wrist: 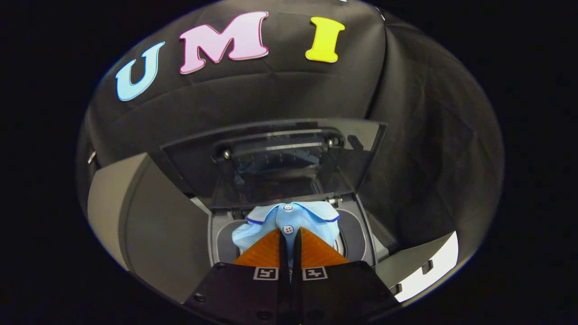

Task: Put the clothes into the washing machine and then close the washing machine lid.

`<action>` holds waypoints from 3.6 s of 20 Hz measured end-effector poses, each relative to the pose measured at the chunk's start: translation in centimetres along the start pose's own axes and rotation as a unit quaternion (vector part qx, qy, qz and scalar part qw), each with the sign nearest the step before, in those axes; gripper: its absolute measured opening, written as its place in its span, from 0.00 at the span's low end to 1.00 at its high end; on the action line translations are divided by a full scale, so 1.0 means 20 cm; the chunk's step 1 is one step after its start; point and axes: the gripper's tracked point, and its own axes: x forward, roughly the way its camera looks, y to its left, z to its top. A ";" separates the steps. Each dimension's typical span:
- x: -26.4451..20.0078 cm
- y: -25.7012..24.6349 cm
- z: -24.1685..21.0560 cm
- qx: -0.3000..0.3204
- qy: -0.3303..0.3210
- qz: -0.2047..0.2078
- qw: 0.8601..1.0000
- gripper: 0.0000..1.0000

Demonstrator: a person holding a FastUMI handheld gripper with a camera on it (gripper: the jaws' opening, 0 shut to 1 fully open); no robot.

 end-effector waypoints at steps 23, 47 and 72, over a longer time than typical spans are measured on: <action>0.67 -0.03 -0.68 -0.058 0.108 0.025 0.992 0.05; 0.59 -0.02 -0.53 -0.058 0.068 0.031 0.996 1.00; -0.17 0.09 0.88 -0.014 -0.176 0.056 0.983 1.00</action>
